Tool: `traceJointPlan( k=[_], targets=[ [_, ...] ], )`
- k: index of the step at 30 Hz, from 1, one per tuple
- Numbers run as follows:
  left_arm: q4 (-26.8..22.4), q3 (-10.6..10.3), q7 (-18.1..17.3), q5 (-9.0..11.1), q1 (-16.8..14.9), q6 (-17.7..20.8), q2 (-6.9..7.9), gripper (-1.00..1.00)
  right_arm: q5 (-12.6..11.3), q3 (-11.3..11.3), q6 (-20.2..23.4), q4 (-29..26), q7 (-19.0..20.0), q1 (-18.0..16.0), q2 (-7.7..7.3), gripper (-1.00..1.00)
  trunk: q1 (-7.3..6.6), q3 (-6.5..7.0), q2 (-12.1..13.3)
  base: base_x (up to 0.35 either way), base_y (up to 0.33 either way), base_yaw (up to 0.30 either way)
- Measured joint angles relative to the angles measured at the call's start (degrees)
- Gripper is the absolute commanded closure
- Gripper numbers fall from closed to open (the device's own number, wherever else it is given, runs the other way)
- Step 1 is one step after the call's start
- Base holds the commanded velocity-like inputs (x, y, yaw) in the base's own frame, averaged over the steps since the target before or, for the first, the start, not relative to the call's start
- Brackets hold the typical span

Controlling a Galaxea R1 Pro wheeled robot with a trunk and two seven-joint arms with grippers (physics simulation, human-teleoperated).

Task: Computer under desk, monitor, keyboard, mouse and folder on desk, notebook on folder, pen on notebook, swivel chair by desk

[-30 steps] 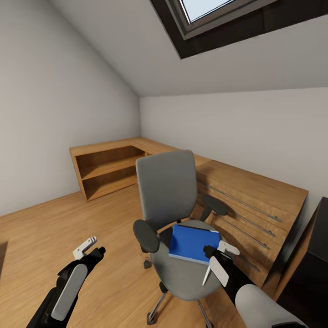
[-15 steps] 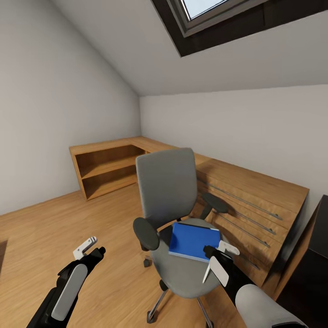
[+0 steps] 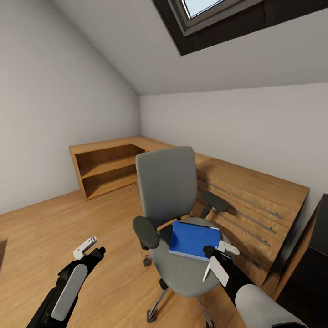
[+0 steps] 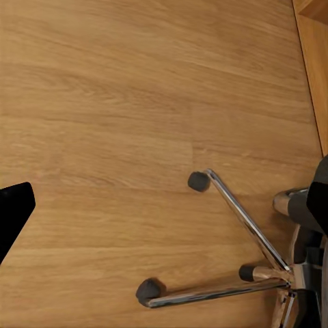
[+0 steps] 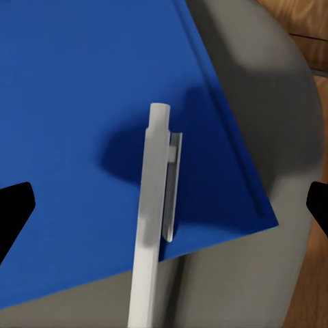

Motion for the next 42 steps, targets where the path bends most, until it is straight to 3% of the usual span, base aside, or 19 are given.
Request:
traceJointPlan(
  k=[19,26,42],
  targets=[
    [0.0,0.0,0.0,0.0,0.0,0.04,-0.17,-1.0,0.0,0.0,-0.16,0.0,0.0,0.0,0.01,-1.0,0.44,-0.36,-0.8,0.0,0.0,0.0],
    [0.0,0.0,0.0,0.0,0.0,0.04,-0.23,-1.0,-0.01,0.0,-0.17,0.01,0.0,-0.02,0.08,-1.0,1.97,-1.61,-3.6,0.0,0.0,0.0],
    [0.0,0.0,0.0,0.0,0.0,0.04,-0.35,-1.0,0.0,0.0,-0.18,0.0,-0.02,-0.01,0.1,-1.0,1.98,-1.62,-3.61,0.0,0.0,0.0]
  ],
)
